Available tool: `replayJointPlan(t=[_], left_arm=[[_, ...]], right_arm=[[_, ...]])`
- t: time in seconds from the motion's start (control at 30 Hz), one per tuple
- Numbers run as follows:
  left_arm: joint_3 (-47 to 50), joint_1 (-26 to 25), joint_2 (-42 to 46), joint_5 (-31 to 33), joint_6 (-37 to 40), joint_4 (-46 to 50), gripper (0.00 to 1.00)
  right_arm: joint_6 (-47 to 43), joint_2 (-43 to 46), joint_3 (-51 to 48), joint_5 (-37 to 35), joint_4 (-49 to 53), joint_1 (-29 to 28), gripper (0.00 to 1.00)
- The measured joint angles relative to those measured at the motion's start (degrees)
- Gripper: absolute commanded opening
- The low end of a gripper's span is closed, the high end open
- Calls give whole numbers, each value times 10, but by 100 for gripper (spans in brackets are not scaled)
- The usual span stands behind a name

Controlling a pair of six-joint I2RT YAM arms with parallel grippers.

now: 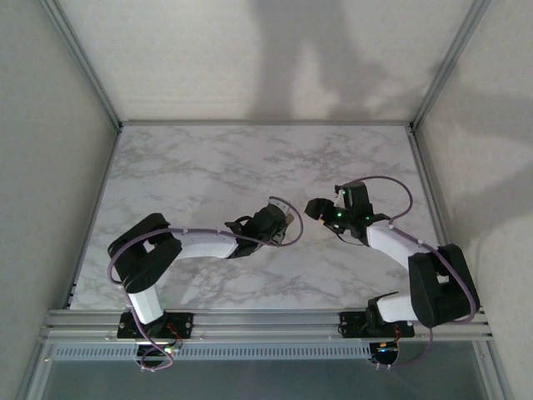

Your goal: Load the batteries into the remote control

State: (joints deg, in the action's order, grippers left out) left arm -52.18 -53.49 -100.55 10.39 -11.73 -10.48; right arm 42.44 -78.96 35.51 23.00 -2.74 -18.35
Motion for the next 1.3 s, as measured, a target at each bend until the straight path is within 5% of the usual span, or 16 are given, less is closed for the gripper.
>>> replayJointPlan(t=[0.57, 1.3], left_arm=[[35, -21, 59, 2, 0, -67, 27], [35, -22, 61, 2, -5, -80, 27]], right_arm=[[153, -61, 23, 190, -140, -1, 52], [185, -56, 28, 212, -151, -26, 33]])
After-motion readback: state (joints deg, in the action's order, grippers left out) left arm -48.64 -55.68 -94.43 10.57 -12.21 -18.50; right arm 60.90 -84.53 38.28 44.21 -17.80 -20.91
